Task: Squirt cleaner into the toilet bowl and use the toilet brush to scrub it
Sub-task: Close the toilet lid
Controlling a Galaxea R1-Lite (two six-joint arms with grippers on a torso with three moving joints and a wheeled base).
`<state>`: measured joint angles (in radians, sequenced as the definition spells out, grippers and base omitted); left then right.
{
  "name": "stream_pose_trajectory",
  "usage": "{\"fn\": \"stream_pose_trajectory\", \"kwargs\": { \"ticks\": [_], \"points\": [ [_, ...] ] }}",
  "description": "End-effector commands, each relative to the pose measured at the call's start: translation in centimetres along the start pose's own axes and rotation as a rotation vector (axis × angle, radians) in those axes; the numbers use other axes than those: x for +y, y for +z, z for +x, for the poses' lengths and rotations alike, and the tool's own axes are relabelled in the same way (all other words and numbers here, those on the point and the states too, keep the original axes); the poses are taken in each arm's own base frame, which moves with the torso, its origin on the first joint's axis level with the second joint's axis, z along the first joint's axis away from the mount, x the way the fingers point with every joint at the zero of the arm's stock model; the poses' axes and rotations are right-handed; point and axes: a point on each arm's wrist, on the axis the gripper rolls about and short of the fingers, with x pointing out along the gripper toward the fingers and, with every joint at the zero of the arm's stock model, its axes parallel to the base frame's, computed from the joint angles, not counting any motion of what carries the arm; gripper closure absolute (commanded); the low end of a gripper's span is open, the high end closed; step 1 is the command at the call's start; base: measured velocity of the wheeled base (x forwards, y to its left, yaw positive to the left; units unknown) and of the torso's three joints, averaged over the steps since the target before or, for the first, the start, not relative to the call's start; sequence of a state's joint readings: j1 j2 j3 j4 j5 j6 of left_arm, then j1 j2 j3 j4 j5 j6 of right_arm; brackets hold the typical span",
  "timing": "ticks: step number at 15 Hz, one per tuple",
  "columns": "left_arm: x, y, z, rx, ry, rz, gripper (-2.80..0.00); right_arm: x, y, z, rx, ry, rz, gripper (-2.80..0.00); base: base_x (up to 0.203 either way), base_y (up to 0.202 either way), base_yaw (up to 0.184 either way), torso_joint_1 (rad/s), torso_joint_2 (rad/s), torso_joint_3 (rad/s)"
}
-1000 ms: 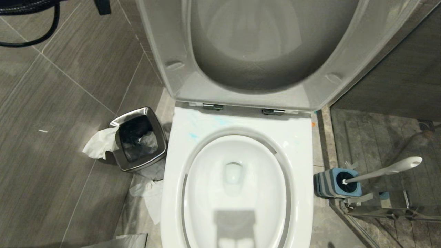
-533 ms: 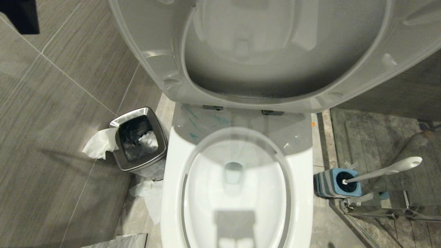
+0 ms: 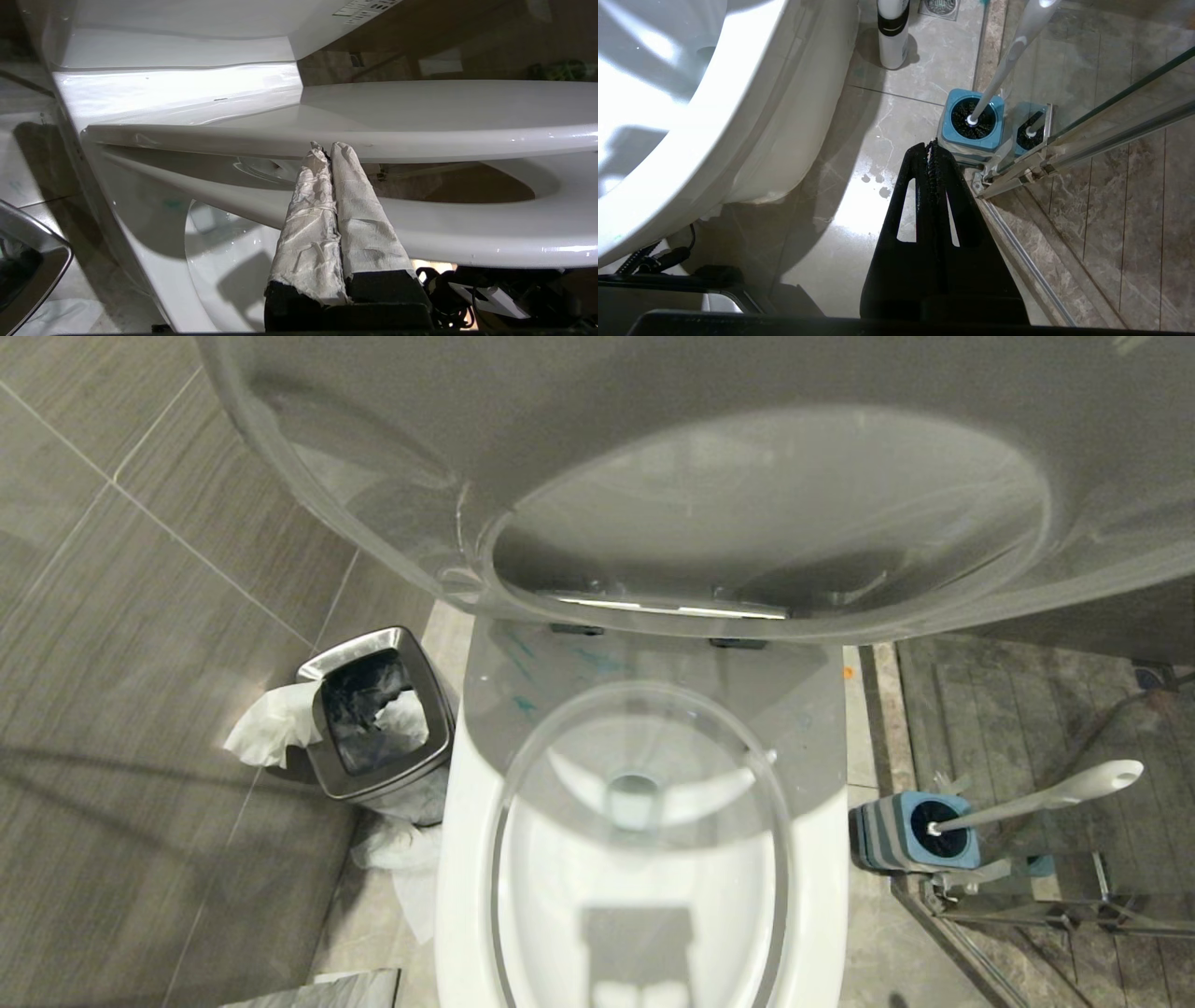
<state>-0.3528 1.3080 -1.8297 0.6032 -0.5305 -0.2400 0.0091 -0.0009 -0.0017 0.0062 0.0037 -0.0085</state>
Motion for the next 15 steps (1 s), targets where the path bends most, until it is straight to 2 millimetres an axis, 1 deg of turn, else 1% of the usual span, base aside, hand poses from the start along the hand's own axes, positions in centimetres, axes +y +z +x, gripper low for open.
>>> {"fn": "stream_pose_trajectory", "kwargs": {
  "ticks": [1,3,8,13,15],
  "points": [
    [-0.2,-0.1,-0.6,-0.008,0.009,0.002,0.0,0.0,0.0,0.0,0.001,0.001,-0.001,0.0,0.0,0.0,0.0,0.0,0.0,0.0],
    [-0.1,0.2,-0.8,-0.03,0.026,0.008,0.0,0.0,0.0,0.0,0.001,0.001,-0.001,0.0,0.0,0.0,0.0,0.0,0.0,0.0],
    [-0.5,0.9,-1.3,-0.084,0.021,0.032,0.0,0.0,0.0,0.0,0.001,0.002,-0.001,0.0,0.0,0.0,0.0,0.0,0.0,0.01],
    [-1.3,2.0,-2.7,-0.148,0.035,0.066,0.0,0.0,0.0,0.0,0.001,0.001,-0.001,0.0,0.0,0.0,0.0,0.003,0.0,0.164],
    [-1.4,2.0,-3.2,-0.158,0.042,0.071,0.0,0.0,0.0,0.0,0.001,0.002,-0.001,0.0,0.0,0.0,0.0,0.003,0.0,0.202]
  ]
}}
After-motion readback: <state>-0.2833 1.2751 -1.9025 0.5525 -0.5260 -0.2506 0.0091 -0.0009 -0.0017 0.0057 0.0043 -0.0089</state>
